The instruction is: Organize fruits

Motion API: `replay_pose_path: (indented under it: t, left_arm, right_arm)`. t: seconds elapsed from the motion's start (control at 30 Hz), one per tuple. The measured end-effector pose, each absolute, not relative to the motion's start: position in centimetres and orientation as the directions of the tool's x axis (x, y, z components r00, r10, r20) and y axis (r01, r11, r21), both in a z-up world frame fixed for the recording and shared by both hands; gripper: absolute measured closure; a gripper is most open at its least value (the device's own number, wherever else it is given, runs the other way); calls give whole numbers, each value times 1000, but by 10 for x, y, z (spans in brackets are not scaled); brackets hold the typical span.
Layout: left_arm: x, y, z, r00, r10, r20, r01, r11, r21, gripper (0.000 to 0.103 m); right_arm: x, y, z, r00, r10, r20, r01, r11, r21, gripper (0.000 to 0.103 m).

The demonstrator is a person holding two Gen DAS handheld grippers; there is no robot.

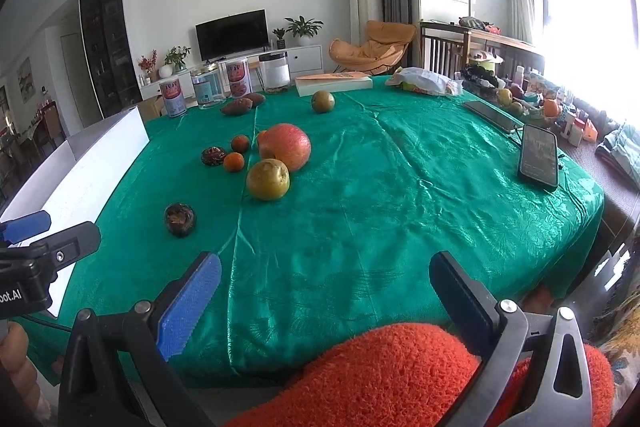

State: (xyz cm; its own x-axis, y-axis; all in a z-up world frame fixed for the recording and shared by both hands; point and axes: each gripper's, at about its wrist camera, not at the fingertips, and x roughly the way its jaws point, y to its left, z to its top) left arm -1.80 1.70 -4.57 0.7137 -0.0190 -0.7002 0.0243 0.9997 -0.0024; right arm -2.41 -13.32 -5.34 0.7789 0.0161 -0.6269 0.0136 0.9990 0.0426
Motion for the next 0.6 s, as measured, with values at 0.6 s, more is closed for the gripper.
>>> replay_pose_path:
  t: [0.6]
  left_arm:
    - [-9,23,-59,692,-13,-722,7,1000,-11,0]
  right_arm:
    - [-24,-127,-56,778,1,-628,1,1000,2,0]
